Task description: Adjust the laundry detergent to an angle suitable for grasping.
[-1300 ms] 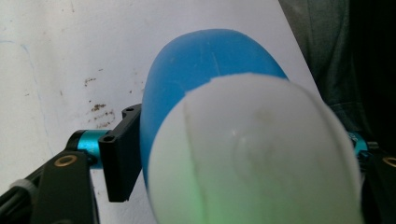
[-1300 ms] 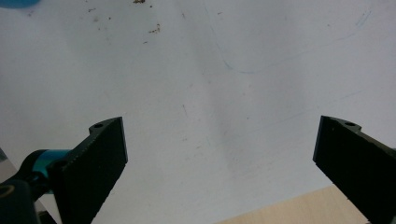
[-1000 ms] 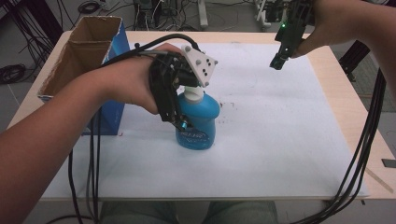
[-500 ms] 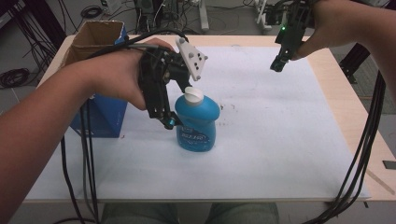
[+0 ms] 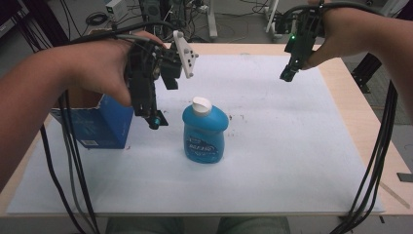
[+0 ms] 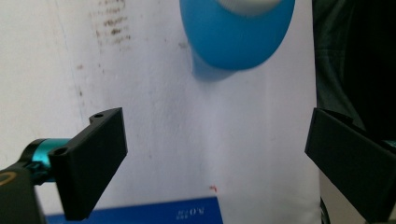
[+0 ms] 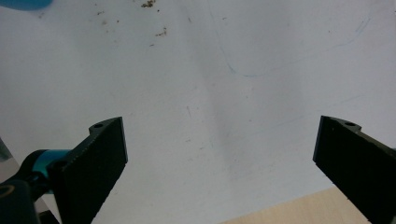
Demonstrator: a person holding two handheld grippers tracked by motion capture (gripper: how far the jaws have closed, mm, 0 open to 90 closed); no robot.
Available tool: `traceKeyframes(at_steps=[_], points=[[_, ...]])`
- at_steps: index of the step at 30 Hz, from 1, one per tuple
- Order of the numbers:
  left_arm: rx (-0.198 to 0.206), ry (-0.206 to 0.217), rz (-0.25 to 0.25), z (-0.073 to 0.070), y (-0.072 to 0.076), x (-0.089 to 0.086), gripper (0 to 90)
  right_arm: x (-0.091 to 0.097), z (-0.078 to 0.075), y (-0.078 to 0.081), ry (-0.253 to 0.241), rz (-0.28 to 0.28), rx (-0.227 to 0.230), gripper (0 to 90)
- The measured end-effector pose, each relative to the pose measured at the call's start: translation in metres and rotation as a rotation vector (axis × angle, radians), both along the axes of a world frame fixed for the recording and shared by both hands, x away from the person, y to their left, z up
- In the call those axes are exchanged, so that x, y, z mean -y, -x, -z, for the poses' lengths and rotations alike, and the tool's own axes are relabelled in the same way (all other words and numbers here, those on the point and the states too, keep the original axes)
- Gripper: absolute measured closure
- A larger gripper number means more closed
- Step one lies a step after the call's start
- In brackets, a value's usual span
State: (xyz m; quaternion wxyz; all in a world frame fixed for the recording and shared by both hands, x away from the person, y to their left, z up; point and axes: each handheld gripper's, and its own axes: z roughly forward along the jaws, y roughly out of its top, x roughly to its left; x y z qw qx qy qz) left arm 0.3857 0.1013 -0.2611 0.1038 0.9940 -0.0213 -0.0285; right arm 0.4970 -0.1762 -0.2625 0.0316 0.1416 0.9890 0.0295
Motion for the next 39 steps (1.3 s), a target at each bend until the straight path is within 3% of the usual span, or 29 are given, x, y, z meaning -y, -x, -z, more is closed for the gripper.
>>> traceKeyframes(at_steps=[8,20,25,39], points=[[-0.008,-0.08,-0.037,-0.009,0.001,-0.011,1.7,0.001,0.0,0.0,-0.008,-0.009,-0.007,2.0],[-0.038,-0.13,-0.074,-0.014,0.004,-0.022,1.7,-0.012,0.007,0.01,-0.013,-0.088,-0.033,1.9],[-0.042,-0.142,-0.086,-0.017,0.006,-0.023,1.8,-0.017,0.009,0.015,-0.012,-0.091,-0.038,2.0],[-0.053,-0.125,-0.145,-0.029,0.003,-0.027,1.8,-0.021,0.009,0.019,-0.016,-0.125,-0.031,1.9]])
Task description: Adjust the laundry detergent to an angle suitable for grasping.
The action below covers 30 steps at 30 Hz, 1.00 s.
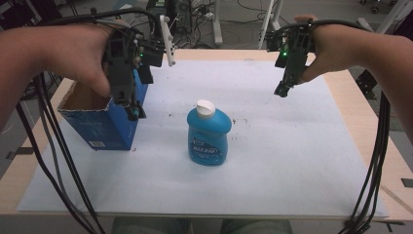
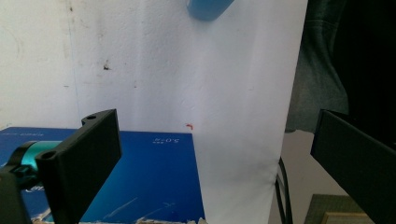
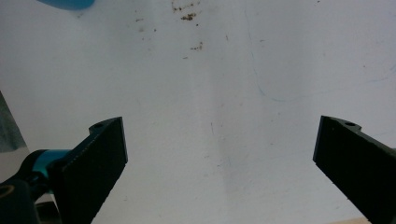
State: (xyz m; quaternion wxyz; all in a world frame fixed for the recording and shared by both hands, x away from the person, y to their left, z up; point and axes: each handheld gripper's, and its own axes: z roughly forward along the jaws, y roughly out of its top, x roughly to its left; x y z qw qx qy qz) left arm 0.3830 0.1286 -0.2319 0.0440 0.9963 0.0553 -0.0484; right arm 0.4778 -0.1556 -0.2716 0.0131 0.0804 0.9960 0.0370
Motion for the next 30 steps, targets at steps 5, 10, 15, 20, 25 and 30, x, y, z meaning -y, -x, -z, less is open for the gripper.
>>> traceKeyframes(at_steps=[5,10,15,20,25,30], points=[[0.008,0.0,0.009,-0.0029,-0.0011,0.0019,1.8,-0.0001,0.0004,0.0002,0.0,0.01,0.002,1.9],[0.014,0.003,0.011,-0.0017,-0.0031,0.0029,1.8,0.0007,0.0029,-0.0007,0.003,0.008,-0.001,1.9],[0.014,-0.001,0.013,-0.0013,-0.0041,0.0036,1.8,0.0026,0.0029,-0.0024,0.004,0.015,-0.002,2.0],[0.02,-0.009,0.004,-0.0032,-0.0024,0.0047,1.8,0.0036,-0.0008,0.0015,-0.004,0.014,0.011,2.0],[0.024,-0.019,-0.002,-0.0011,-0.0039,0.006,1.8,0.0044,-0.0015,0.0013,-0.012,0.009,0.012,2.0],[0.03,-0.033,-0.002,0.0022,-0.0034,0.0085,1.8,0.0048,0.0028,-0.0011,-0.001,0.014,0.015,1.9]])
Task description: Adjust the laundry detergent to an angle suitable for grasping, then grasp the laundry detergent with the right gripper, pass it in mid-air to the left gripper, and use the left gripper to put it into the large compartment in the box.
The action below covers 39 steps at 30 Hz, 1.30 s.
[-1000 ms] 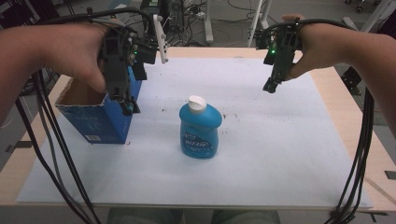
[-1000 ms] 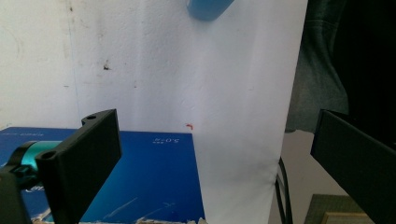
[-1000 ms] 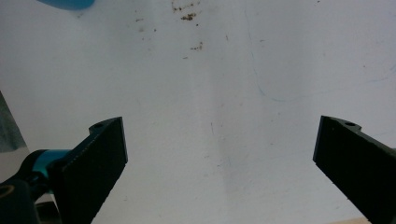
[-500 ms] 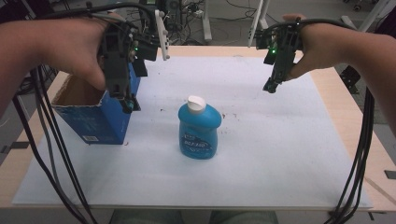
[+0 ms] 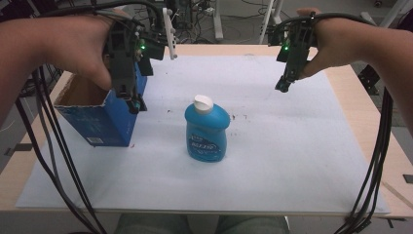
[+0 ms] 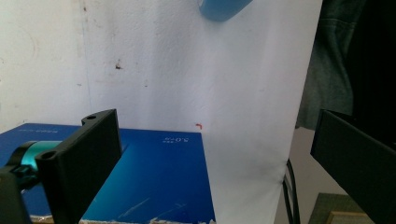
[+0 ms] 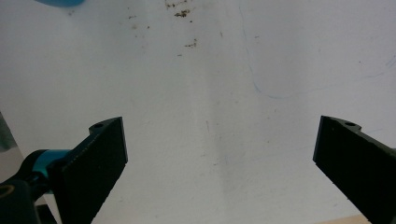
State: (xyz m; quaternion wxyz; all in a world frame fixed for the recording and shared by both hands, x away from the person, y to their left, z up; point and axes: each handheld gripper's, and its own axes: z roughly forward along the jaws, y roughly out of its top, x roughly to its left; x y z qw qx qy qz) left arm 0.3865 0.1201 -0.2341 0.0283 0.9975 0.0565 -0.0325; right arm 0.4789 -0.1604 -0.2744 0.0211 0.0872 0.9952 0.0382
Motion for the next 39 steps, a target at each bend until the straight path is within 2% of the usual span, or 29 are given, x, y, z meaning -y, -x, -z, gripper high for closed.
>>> traceKeyframes(at_steps=[4,10,17,25,27,36,39], points=[[0.0,0.006,0.004,0.0,-0.001,0.002,1.8,0.002,-0.002,0.002,-0.007,0.001,0.007,1.9],[0.0,-0.007,0.009,0.001,-0.001,0.003,1.8,0.008,-0.003,0.004,-0.011,0.014,0.006,1.9],[0.005,-0.002,0.008,0.0,0.0,0.002,1.8,0.012,0.002,0.011,-0.046,0.017,0.006,1.9],[0.008,-0.007,0.025,0.0,0.001,0.002,1.8,0.014,0.008,0.037,-0.122,0.008,-0.012,1.9],[0.009,-0.004,0.024,0.0,0.002,0.002,1.8,0.013,0.011,0.047,-0.158,0.004,-0.024,1.9],[0.008,-0.002,0.027,0.0,0.002,0.002,1.8,0.011,0.028,0.07,-0.253,-0.013,-0.053,1.9],[0.005,-0.002,0.028,0.0,0.002,0.002,1.8,0.01,0.034,0.077,-0.306,-0.023,-0.057,1.9]])
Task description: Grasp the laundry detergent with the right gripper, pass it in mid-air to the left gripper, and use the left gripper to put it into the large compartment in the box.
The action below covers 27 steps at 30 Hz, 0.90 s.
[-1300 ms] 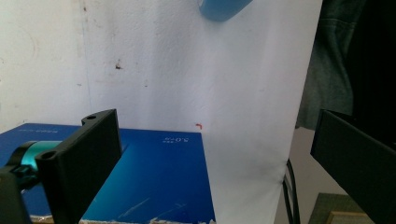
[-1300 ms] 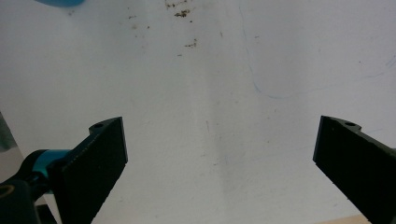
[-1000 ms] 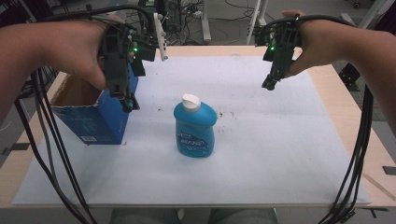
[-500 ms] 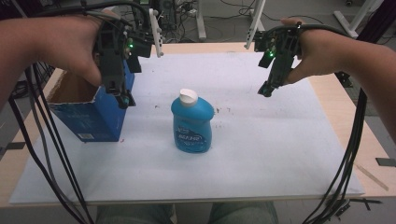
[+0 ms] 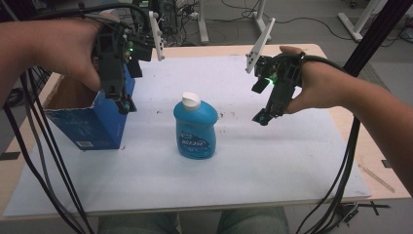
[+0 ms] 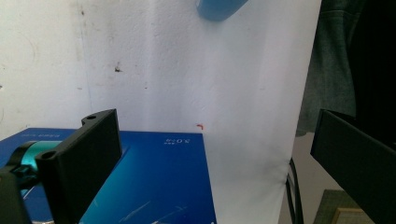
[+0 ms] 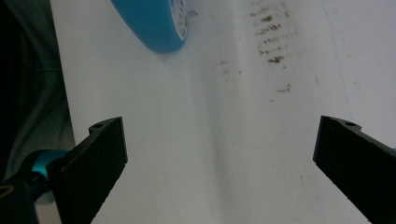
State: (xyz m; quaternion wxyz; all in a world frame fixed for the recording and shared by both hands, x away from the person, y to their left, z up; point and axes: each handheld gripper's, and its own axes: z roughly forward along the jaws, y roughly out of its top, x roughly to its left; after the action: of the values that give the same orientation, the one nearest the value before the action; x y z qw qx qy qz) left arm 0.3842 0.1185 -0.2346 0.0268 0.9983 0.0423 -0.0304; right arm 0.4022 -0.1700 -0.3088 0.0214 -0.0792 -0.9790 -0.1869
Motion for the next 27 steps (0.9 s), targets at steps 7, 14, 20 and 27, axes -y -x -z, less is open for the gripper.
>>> traceKeyframes(at_steps=[7,14,20,27], points=[[-0.001,0.006,0.008,-0.001,0.002,0.001,1.8,-0.003,0.014,0.014,-0.104,0.008,-0.009,1.9],[0.004,0.009,0.008,-0.001,0.003,-0.001,1.8,-0.006,0.031,0.022,-0.208,0.034,-0.027,1.9],[0.006,0.016,0.011,-0.002,0.005,-0.001,1.8,-0.01,0.044,0.027,-0.275,0.057,-0.039,1.9],[0.011,0.017,0.016,-0.001,0.006,-0.001,1.8,-0.021,0.054,0.031,-0.351,0.064,-0.046,1.9]])
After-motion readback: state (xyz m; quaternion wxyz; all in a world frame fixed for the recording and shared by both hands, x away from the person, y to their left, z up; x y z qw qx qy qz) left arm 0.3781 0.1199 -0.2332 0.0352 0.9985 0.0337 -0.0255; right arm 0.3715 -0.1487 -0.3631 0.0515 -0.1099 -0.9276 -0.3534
